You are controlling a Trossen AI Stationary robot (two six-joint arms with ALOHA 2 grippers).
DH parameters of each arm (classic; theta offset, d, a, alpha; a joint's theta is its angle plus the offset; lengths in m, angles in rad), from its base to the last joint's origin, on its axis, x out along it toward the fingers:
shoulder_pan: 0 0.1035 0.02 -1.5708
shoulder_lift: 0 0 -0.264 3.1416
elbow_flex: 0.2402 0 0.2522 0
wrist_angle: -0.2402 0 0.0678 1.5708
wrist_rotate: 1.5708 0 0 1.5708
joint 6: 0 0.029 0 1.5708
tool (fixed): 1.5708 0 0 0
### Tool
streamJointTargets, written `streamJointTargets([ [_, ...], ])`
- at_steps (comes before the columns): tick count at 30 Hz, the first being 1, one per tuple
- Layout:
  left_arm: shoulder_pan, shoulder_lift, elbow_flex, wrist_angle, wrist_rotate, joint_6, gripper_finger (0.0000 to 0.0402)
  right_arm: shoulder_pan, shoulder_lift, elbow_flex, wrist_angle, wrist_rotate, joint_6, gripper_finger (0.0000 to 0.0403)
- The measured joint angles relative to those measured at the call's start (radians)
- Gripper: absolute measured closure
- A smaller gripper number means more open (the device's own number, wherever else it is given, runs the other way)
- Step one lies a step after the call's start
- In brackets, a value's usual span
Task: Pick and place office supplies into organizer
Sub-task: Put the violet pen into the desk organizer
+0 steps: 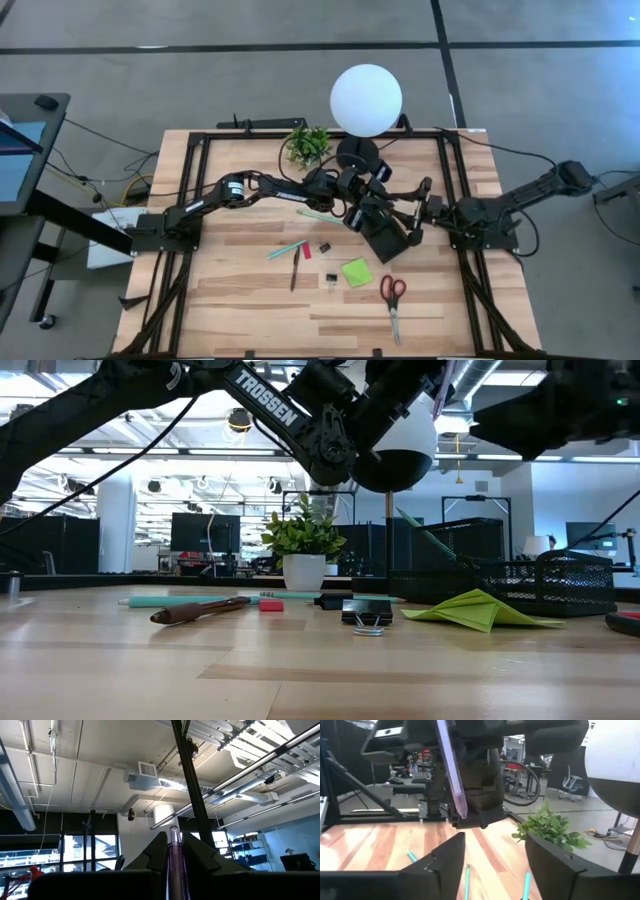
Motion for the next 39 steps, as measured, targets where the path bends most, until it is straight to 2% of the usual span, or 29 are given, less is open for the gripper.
streamJointTargets([
  [6,0.002,0.0,0.0,0.0,-0.001,0.0,0.0376,-0.031,0.129,0.037,0.173,-0.15,-0.005,0.0178],
  [17,-0.014,0.0,0.001,0.0,0.061,-0.017,0.0376,-0.095,0.332,0.111,0.216,-0.156,-0.041,0.0207],
  [27,-0.016,-0.007,0.001,0.002,0.113,-0.041,0.0376,-0.1,0.342,0.112,0.271,-0.231,-0.081,0.0211],
  [39,-0.022,-0.008,0.033,0.002,0.216,-0.078,0.0376,-0.197,0.342,0.112,0.28,-0.509,-0.089,0.0228],
])
